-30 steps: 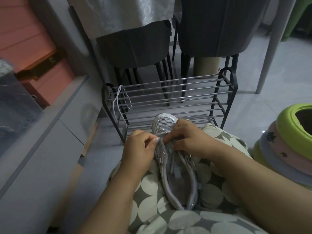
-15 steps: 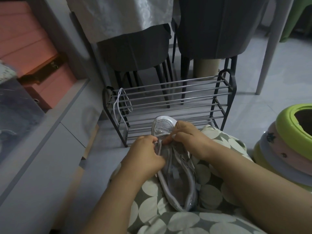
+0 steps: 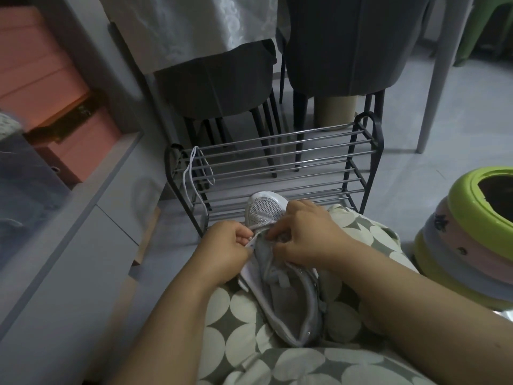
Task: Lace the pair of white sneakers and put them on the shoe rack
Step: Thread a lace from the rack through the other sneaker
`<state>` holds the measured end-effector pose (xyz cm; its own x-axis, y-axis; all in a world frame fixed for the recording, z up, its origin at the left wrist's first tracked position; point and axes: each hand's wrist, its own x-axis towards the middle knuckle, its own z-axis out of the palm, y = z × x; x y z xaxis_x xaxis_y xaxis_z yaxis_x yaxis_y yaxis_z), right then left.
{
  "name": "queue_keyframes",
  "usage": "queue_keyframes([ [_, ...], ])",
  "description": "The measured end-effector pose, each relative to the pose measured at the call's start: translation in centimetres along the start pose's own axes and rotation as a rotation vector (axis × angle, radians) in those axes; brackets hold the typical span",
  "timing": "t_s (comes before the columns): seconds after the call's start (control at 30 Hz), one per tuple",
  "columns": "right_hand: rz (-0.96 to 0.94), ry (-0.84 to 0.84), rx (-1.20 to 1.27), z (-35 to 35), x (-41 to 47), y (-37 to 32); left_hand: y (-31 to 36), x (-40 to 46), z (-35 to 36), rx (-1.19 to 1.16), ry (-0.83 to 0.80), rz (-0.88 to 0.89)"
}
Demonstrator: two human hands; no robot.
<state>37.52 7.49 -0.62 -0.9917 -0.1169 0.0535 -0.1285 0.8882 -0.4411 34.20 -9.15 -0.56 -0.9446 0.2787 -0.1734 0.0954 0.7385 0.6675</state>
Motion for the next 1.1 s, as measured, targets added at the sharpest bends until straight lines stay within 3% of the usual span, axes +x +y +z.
queue_keyframes([
  [0.2,-0.042,-0.031,0.180,-0.5,0.2,0.5,0.3,-0.7,0.6,-0.005,0.138,0.017],
  [0.4,-0.087,-0.005,0.011,-0.1,0.2,0.1,0.7,-1.0,1.0,0.035,0.175,0.069],
  [0.63,-0.054,-0.026,0.074,-0.4,0.3,0.1,0.9,-1.2,2.3,0.181,0.326,0.137],
  [0.77,-0.054,-0.019,0.083,-0.4,0.3,0.2,0.8,-1.2,2.3,0.156,0.317,0.157],
  [0.93,-0.046,-0.031,0.109,-0.3,0.5,0.3,0.0,-0.3,1.7,-0.006,0.223,0.062],
  [1.1,-0.037,-0.038,0.150,-0.4,0.4,0.3,-0.4,-0.2,2.0,-0.006,0.254,0.065],
])
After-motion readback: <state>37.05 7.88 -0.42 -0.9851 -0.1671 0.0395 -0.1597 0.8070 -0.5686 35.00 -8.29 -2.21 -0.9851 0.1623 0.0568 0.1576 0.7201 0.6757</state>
